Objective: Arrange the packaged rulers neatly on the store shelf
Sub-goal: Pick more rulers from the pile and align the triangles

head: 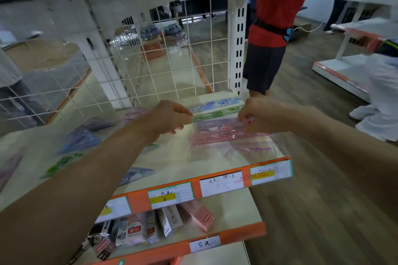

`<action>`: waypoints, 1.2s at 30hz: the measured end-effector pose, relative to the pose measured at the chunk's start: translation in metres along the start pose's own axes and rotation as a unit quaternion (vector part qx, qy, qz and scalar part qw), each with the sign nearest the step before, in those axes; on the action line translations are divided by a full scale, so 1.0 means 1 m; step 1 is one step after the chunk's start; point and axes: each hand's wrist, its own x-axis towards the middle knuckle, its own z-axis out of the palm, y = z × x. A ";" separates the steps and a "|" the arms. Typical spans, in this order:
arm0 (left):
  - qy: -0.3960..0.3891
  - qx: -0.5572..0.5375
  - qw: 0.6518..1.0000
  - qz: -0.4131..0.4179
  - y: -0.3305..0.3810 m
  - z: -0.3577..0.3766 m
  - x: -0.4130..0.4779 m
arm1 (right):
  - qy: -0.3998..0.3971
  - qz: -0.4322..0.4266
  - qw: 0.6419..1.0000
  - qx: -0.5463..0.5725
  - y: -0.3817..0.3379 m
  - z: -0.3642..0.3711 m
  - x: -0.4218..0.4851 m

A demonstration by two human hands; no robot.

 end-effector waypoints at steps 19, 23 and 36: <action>0.057 0.153 0.985 0.051 -0.051 -0.066 -0.035 | 0.013 -0.077 0.996 0.039 -0.109 -0.041 0.038; 0.118 0.210 0.970 -0.023 -0.096 -0.111 -0.055 | 0.013 -0.116 0.993 0.025 -0.169 -0.048 0.062; 0.191 0.206 0.938 -0.203 -0.244 -0.248 -0.140 | -0.006 -0.219 0.974 0.059 -0.378 -0.048 0.133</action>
